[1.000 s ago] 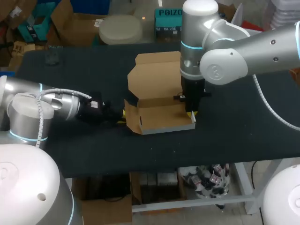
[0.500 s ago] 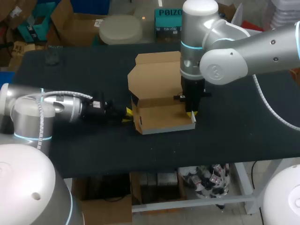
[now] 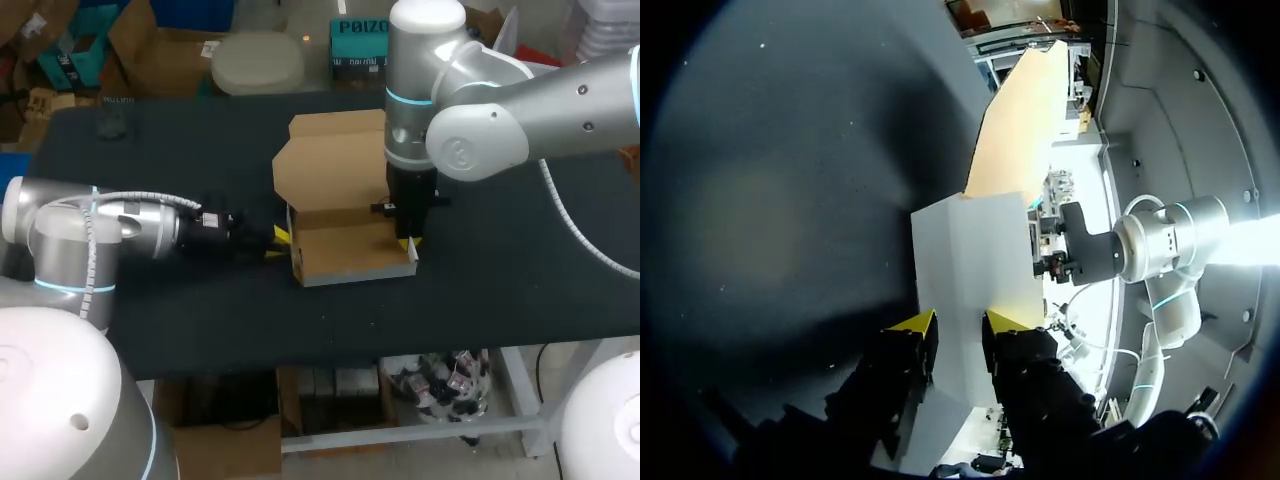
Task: Assemble the packaging by folding the flat box into shape, placing the metal phone stand inside, and closing the box properly
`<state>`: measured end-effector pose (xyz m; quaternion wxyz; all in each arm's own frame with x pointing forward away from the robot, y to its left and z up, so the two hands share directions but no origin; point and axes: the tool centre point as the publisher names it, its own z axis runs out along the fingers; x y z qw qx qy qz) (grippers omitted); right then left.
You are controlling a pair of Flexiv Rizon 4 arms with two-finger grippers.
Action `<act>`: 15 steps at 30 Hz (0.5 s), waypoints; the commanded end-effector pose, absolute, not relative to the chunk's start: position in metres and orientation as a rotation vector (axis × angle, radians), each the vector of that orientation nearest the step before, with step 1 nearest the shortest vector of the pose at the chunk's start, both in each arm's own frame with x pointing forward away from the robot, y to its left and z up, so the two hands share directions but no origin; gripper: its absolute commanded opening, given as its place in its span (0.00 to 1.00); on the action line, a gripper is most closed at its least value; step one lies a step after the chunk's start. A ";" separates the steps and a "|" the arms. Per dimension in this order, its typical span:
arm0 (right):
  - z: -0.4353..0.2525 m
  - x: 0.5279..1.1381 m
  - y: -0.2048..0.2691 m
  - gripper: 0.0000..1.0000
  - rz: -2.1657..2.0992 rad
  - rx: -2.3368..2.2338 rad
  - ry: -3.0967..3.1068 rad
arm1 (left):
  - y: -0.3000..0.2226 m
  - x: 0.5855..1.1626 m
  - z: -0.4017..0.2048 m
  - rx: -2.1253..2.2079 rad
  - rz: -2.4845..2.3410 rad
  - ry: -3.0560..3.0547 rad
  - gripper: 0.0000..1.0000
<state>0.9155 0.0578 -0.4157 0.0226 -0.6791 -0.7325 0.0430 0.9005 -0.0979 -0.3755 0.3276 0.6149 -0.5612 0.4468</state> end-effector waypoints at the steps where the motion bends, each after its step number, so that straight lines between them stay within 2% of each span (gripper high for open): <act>1: -0.415 0.916 0.059 0.00 0.142 -2.103 -2.268 | -0.102 0.902 -0.371 1.617 1.155 -1.486 0.31; 15: -0.415 0.916 0.059 0.00 0.142 -2.103 -2.268 | -0.112 0.902 -0.370 1.641 1.105 -1.545 0.33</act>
